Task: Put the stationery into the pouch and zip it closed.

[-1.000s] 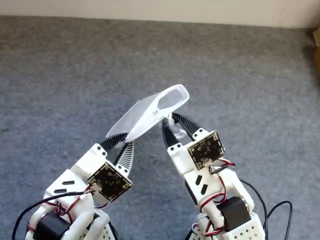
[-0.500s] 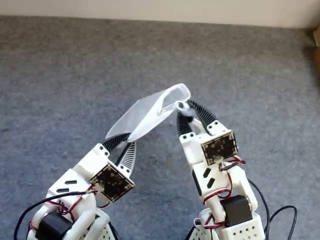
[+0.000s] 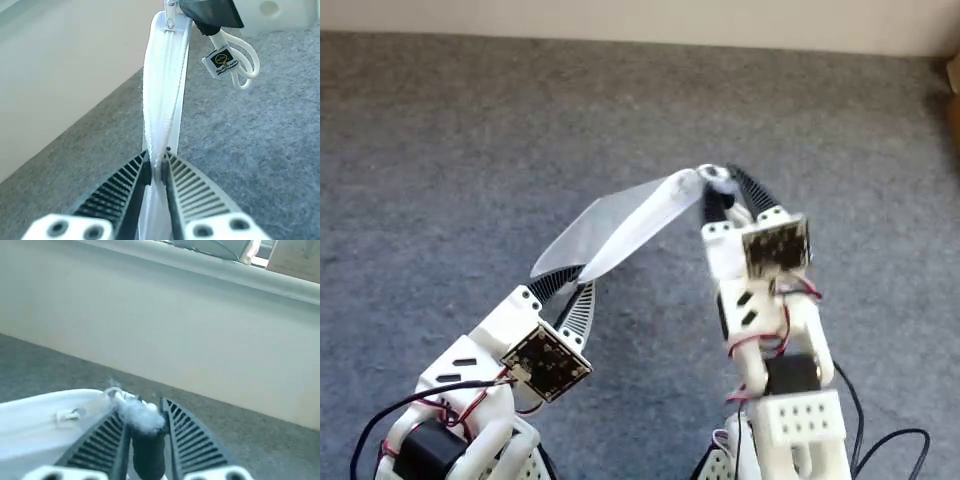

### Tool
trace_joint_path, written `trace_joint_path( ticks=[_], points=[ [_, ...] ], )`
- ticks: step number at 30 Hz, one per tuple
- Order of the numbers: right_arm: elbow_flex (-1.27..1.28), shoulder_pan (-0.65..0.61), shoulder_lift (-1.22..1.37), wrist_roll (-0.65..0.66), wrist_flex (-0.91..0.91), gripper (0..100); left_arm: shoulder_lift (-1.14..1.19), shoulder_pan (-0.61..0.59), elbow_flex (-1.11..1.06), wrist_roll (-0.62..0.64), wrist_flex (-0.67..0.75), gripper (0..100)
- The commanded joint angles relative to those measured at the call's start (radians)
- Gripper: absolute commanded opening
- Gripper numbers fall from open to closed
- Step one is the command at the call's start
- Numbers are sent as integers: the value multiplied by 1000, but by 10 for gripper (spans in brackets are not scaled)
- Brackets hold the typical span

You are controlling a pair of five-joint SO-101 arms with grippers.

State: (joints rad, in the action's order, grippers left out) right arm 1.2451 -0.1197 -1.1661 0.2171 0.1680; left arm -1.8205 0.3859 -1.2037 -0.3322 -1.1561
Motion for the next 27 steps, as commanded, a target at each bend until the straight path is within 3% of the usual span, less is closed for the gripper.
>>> trace_joint_path(
  ticks=[1,16,19,24,27],
  points=[
    [-117,122,119,-38,-24,5,-4,-19,-4,14,-8,7],
    [-151,142,180,-40,-21,12,-4,-19,-5,14,-8,7],
    [-150,125,179,-60,-18,66,-4,-18,-16,14,-8,7],
    [-189,53,170,-161,219,186,-4,-15,-42,12,0,7],
    [-252,12,111,-189,349,199,-4,-18,-42,12,-2,7]
  ],
)
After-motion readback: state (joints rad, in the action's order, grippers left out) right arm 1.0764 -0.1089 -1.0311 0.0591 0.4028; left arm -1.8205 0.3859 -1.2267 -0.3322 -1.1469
